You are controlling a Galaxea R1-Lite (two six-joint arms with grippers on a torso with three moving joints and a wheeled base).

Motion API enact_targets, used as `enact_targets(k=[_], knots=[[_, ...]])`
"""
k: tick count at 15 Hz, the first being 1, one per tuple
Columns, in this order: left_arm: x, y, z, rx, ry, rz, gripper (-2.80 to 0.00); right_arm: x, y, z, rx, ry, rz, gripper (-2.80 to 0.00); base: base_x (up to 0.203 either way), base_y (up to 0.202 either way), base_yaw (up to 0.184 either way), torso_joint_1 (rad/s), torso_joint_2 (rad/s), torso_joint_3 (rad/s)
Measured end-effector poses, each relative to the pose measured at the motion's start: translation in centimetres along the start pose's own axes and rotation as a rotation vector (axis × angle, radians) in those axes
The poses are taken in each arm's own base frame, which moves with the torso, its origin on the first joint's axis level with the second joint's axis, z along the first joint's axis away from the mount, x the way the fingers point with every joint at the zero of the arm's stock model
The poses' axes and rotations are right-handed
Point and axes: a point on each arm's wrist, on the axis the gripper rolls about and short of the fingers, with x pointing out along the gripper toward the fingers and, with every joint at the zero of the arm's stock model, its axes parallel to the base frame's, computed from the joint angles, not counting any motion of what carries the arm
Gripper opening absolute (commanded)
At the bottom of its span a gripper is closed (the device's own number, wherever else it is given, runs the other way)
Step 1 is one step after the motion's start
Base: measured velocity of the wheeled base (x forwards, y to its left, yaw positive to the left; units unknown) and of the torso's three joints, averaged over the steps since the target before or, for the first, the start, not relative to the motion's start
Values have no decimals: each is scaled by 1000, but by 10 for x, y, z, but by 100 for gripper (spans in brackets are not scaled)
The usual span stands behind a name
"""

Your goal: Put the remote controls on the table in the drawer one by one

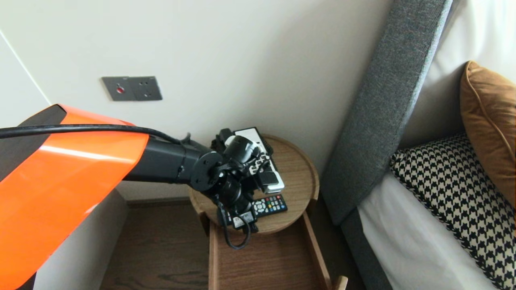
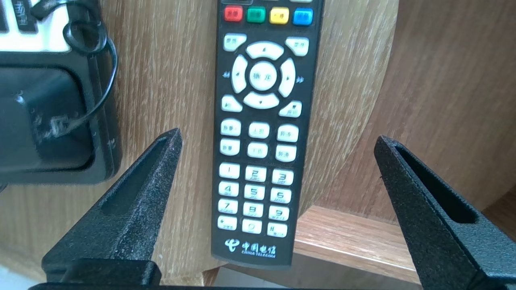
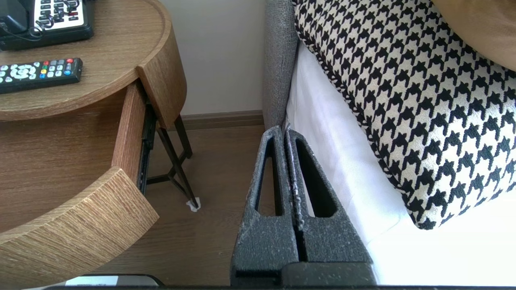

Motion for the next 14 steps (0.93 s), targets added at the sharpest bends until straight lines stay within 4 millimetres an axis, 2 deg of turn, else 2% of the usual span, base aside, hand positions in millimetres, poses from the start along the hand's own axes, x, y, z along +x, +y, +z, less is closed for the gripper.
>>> enact_targets(k=[6, 14], knots=[[10, 0, 9, -28, -19, -62, 0, 0, 0, 0, 0, 0, 0, -280, 0, 0, 0, 0, 0, 0], [24, 3, 14, -78, -26, -57, 0, 0, 0, 0, 0, 0, 0, -280, 0, 0, 0, 0, 0, 0]])
